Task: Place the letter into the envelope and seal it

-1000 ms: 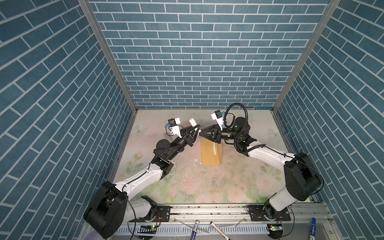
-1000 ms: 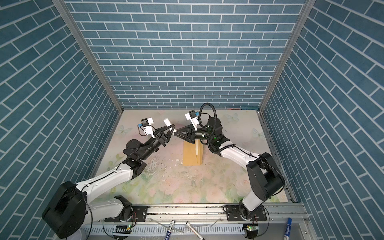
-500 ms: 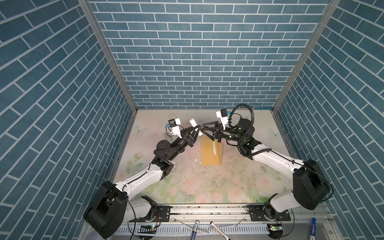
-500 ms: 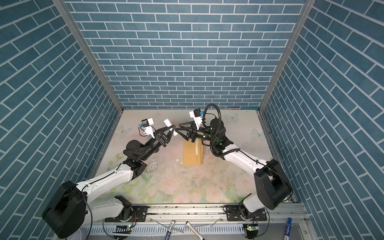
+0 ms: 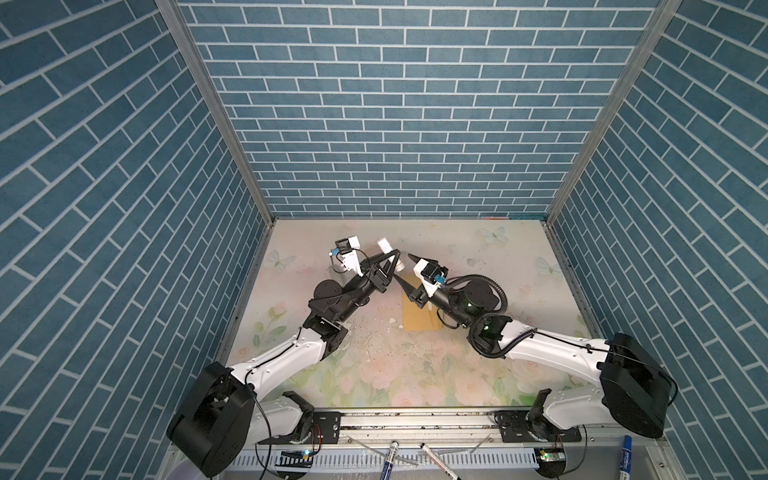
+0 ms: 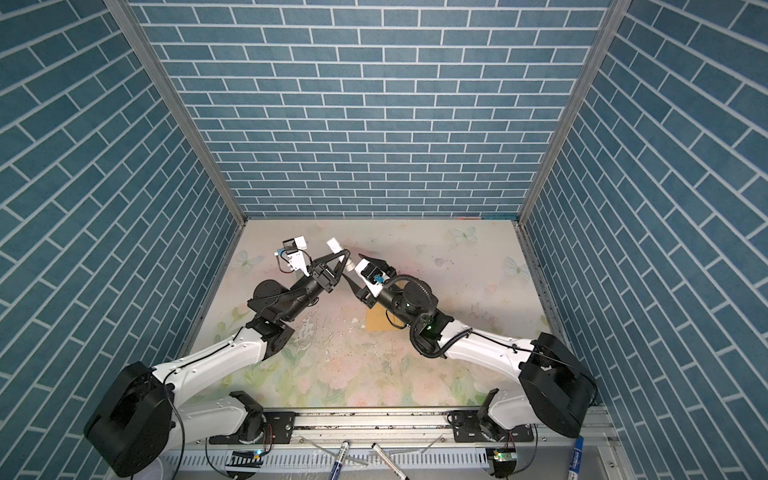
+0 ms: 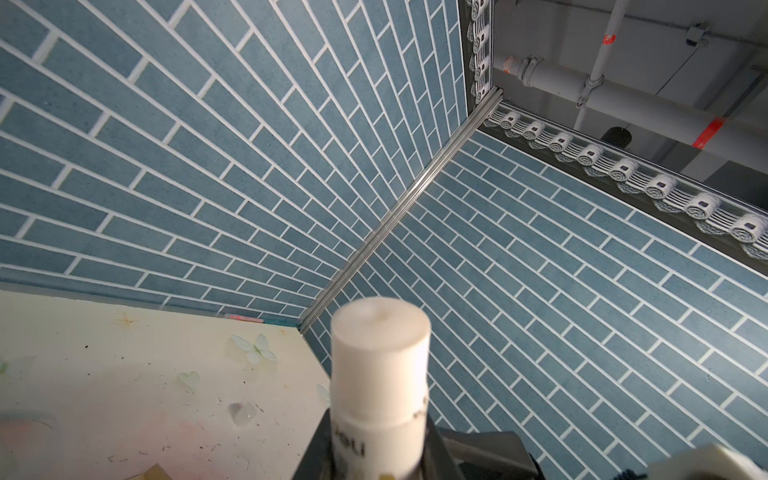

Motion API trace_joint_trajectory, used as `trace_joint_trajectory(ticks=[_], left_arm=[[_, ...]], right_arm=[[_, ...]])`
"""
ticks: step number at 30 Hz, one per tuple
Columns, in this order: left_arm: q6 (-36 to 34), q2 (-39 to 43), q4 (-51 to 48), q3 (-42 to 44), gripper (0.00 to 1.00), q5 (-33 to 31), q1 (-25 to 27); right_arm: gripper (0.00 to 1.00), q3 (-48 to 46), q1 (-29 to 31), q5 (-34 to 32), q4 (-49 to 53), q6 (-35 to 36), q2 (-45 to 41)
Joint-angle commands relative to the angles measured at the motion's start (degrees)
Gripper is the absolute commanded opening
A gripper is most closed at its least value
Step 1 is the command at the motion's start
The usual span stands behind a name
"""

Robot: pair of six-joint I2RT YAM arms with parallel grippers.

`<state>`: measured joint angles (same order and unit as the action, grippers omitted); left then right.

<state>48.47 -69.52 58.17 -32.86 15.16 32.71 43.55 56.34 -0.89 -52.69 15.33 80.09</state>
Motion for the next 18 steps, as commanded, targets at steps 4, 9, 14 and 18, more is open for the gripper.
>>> trace_joint_trajectory(ticks=[4,9,14,18], left_arm=[[0.07,0.73,1.04,0.25,0.00,0.18,0.25],[0.03,0.81,1.02,0.26,0.00,0.27,0.23],[0.09,0.86,1.06,0.27,0.00,0.31,0.24],[0.00,0.94,1.15,0.27,0.00,0.31,0.22]], right_arm=[[0.48,-0.12,3.07,-9.45,-12.06,10.98,4.17],[0.39,0.96,3.70,-11.84,-13.08,11.68,5.58],[0.33,1.27,3.85,-12.99,-12.88,11.66,6.10],[0.35,1.28,3.96,-14.10,-13.01,11.62,6.47]])
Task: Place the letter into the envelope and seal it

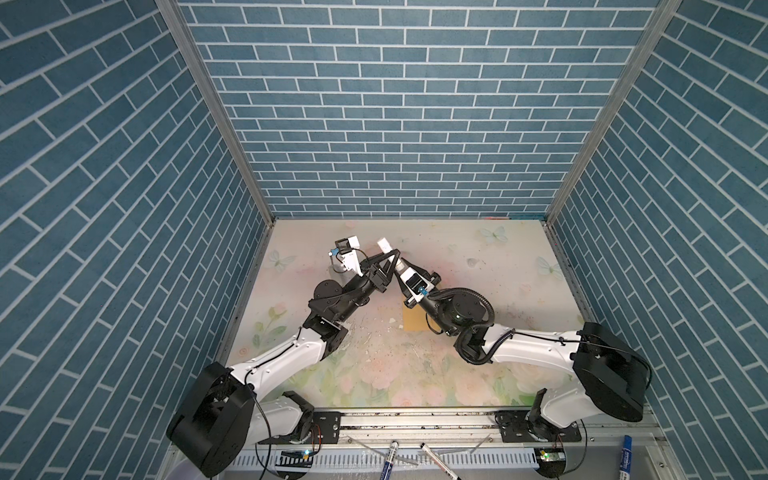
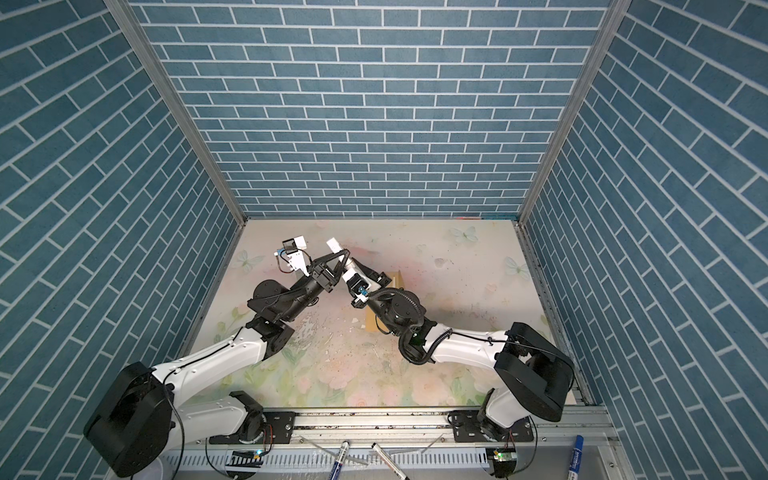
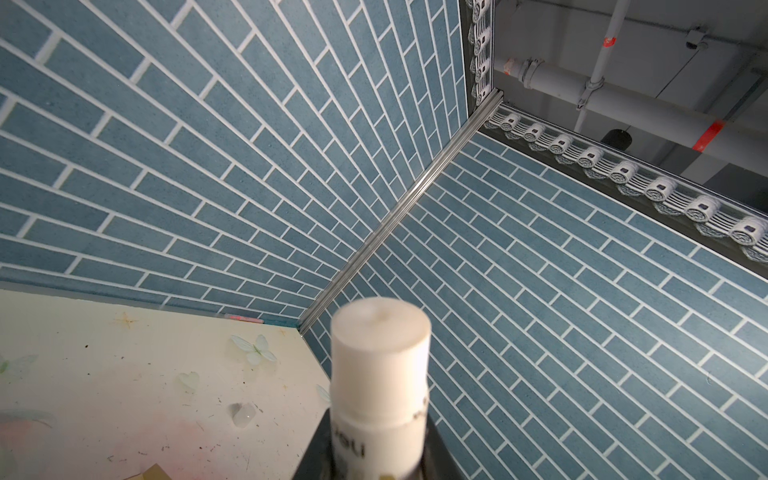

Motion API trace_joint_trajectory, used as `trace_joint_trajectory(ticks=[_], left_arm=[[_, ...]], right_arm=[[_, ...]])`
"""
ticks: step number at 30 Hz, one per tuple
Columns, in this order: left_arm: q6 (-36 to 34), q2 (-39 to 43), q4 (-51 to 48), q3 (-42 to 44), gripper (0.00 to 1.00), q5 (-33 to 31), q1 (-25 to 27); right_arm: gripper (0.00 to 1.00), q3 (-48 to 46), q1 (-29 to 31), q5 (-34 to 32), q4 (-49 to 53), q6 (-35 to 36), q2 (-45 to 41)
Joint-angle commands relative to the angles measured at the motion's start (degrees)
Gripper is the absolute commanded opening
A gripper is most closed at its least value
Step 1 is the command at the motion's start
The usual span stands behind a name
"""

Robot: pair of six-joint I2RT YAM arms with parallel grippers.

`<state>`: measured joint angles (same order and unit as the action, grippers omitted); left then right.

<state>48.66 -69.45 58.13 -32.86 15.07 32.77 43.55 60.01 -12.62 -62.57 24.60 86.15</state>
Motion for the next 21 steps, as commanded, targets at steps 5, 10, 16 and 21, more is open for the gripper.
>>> trace_joint_trajectory(ticks=[5,10,16,21], left_arm=[[-0.07,0.92,1.20,0.42,0.00,0.35,0.19],[-0.23,0.99,1.20,0.63,0.00,0.28,0.18],[-0.66,0.88,1.26,0.72,0.00,0.59,0.14],[-2.75,0.93,2.19,0.82,0.00,2.27,0.17]], right_arm=[[0.32,1.43,0.37,-2.66,-2.64,2.11,0.50],[0.13,1.38,0.46,-2.86,-2.48,1.31,0.47],[0.00,2.64,0.37,-1.69,2.36,-3.90,-1.77],[0.00,4.08,-5.66,11.29,13.41,-22.30,-7.64]])
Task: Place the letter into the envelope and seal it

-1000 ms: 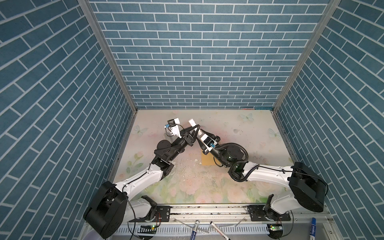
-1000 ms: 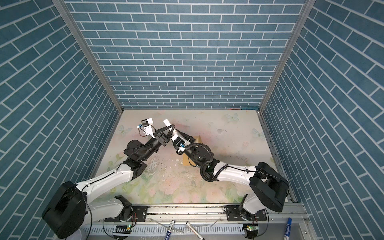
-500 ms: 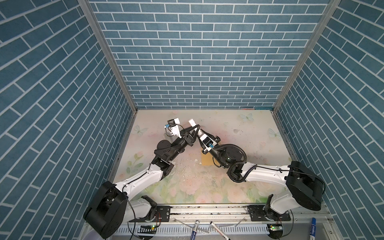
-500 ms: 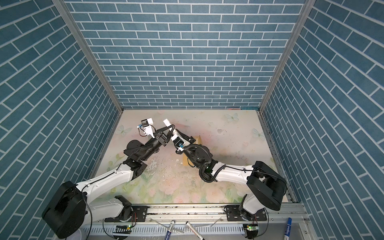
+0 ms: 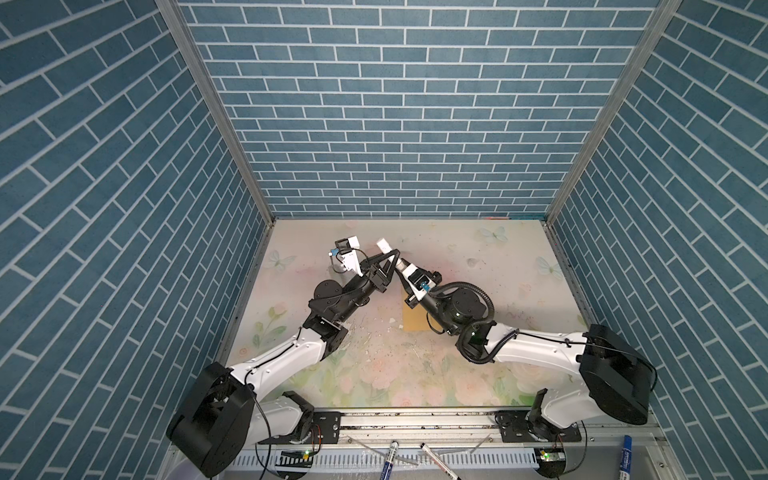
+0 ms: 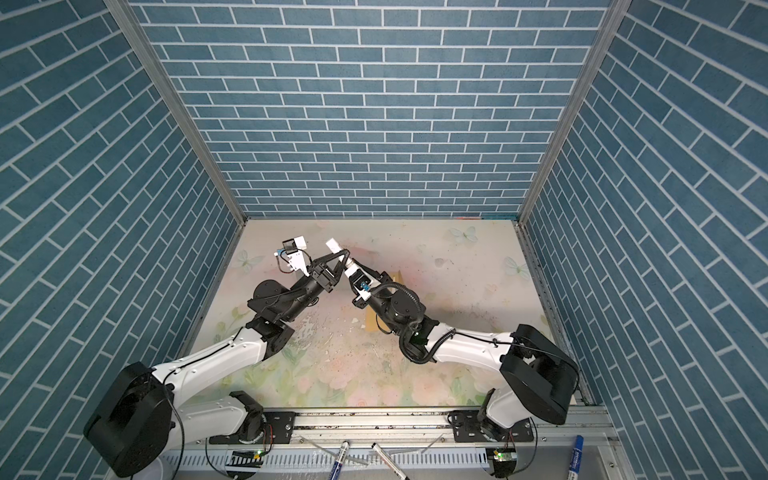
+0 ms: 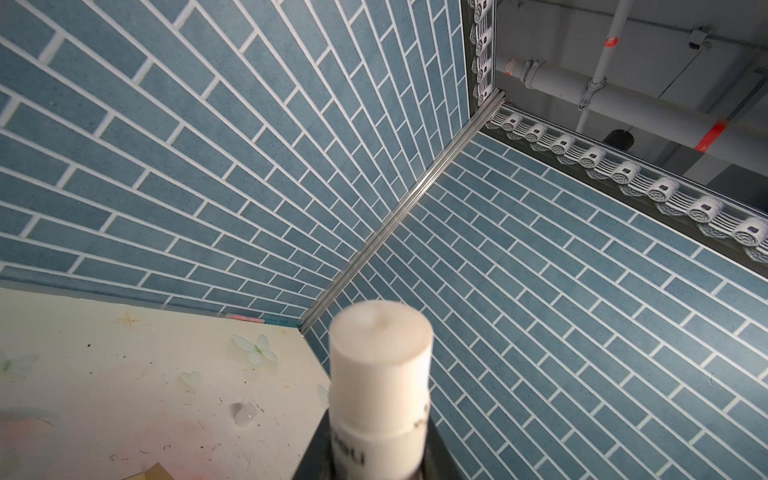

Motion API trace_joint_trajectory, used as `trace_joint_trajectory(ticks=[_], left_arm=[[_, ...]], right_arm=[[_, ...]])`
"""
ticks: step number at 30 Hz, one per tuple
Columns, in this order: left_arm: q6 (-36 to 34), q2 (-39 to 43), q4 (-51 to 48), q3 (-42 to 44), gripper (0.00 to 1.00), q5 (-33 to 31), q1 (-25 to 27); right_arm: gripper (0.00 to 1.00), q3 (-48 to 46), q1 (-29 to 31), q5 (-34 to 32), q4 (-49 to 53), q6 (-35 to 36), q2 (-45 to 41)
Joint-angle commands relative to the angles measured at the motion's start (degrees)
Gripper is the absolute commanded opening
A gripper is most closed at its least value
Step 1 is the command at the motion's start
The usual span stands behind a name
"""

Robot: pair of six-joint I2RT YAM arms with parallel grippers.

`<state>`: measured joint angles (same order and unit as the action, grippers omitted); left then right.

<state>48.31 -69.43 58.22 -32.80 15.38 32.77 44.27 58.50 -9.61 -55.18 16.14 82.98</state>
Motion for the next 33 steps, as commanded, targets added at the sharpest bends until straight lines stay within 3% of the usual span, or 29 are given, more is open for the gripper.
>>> trace_joint_trajectory(ticks=[1,3,9,14,18,23,27,31,33], left_arm=[[-2.83,0.83,2.37,0.74,0.00,2.46,0.17],[-3.63,0.91,3.04,0.74,0.00,3.43,0.18],[-4.20,0.53,5.25,0.67,0.00,5.78,0.18],[-4.29,0.26,6.57,0.56,0.00,7.17,0.18],[-4.48,0.17,6.92,0.56,0.00,7.59,0.19],[-4.26,-0.18,7.32,0.67,0.00,7.49,0.18],[-2.88,-0.15,6.40,0.54,0.00,6.00,0.19],[-0.14,-0.25,5.65,0.39,0.00,3.94,0.18],[0.94,-0.10,5.37,0.37,0.00,2.80,0.18]], right_arm=[[0.00,3.64,-6.65,13.38,7.43,-19.35,-5.27],[0.00,4.49,-12.21,24.86,8.32,-32.97,-5.81],[0.00,6.95,-21.68,46.00,1.89,-54.86,-2.05],[0.00,9.89,-25.19,55.51,-7.04,-69.48,4.36],[0.00,11.56,-26.24,58.61,-13.19,-77.16,8.19],[0.00,12.90,-26.33,60.17,-12.95,-78.73,10.25],[0.02,12.16,-26.23,58.05,-10.84,-75.21,9.38],[0.28,9.92,-25.77,53.48,-4.15,-64.91,5.34],[0.43,8.22,-25.05,49.32,1.56,-56.52,2.13]])
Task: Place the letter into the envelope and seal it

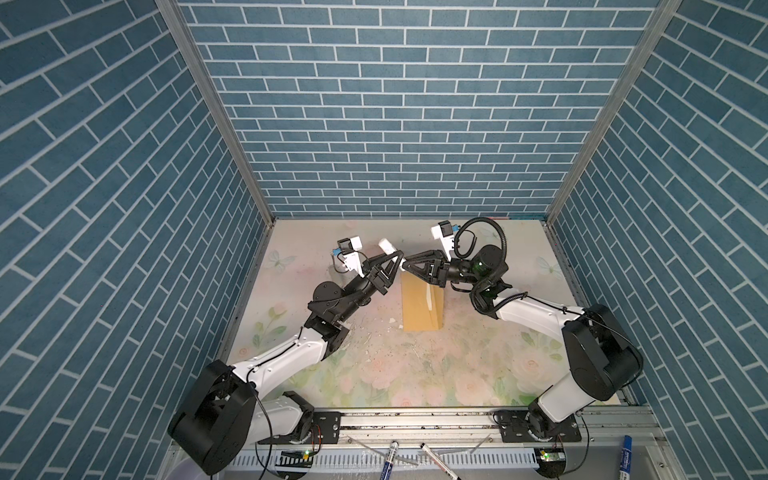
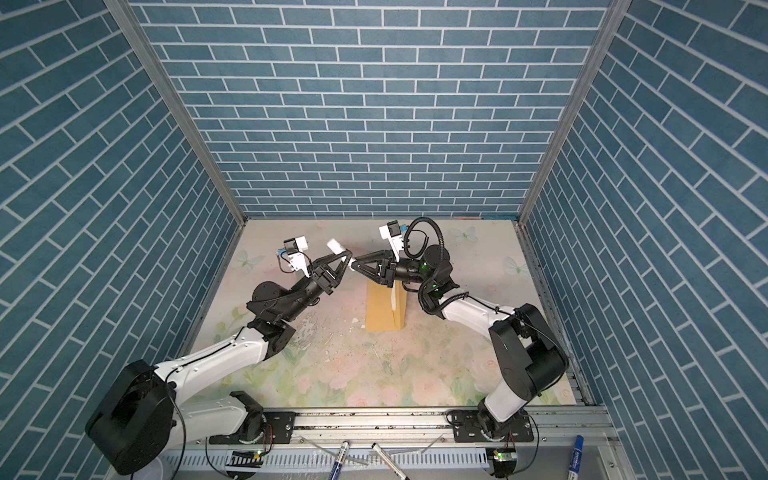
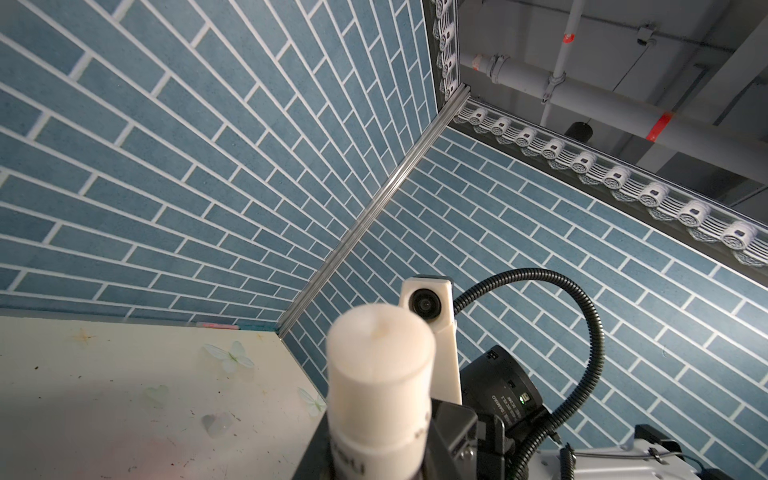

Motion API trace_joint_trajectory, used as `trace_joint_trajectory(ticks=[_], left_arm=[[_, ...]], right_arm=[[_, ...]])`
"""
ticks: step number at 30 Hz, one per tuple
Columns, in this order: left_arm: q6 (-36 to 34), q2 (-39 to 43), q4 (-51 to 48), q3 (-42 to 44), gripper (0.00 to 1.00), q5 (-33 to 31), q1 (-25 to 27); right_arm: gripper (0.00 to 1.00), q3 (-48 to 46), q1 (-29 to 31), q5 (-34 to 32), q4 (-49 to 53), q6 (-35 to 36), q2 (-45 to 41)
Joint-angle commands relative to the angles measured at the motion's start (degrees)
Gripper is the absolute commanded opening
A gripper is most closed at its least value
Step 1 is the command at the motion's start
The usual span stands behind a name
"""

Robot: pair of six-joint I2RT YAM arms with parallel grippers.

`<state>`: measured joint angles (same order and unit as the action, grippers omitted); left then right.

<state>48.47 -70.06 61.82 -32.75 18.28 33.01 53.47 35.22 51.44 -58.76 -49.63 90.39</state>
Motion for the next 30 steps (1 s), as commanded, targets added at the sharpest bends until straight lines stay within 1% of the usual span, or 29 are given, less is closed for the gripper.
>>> trace_joint_trajectory(ticks=[1,2,3,5,9,12,15,17,19,21,24,30], left_arm=[[1.00,0.50,1.66,0.39,0.00,-0.51,-0.06],[1.20,0.61,1.43,0.36,0.00,-0.86,-0.06],[1.32,0.72,1.22,0.39,0.00,-1.22,-0.09],[1.43,0.82,0.73,0.30,0.00,-1.60,-0.08],[1.82,0.91,0.32,0.06,0.00,-2.09,-0.06],[1.93,0.92,0.40,-0.01,0.00,-2.18,-0.06],[1.89,0.94,0.32,0.06,0.00,-2.29,-0.09],[1.86,0.89,0.27,0.11,0.00,-2.31,-0.07],[1.89,0.76,0.36,0.09,0.00,-2.39,-0.06],[1.90,0.80,0.29,0.06,0.00,-2.33,-0.06],[1.88,0.76,0.33,0.16,0.00,-2.33,-0.12],[1.79,0.71,0.34,0.19,0.00,-2.37,-0.09]], right_arm=[[0.50,-1.77,-1.38,-13.67,7.19,12.71,-6.75],[0.57,-2.65,-0.84,-16.07,9.42,16.78,-8.41],[0.61,-3.59,-0.14,-18.70,11.18,20.94,-10.10],[0.62,-5.83,1.62,-24.36,12.72,28.68,-12.84],[0.65,-9.77,8.42,-37.48,13.88,48.49,-16.59],[0.66,-10.66,12.78,-44.74,13.85,58.74,-16.58],[0.65,-10.80,15.96,-49.37,12.55,64.75,-15.48],[0.65,-10.85,17.56,-51.48,11.16,67.53,-14.53],[0.63,-10.75,18.92,-53.50,9.70,69.79,-13.51],[0.58,-10.67,20.17,-55.95,7.46,71.63,-12.47],[0.53,-10.28,21.11,-57.71,5.27,72.98,-11.35],[0.47,-9.46,21.99,-58.66,3.96,73.69,-10.42]])
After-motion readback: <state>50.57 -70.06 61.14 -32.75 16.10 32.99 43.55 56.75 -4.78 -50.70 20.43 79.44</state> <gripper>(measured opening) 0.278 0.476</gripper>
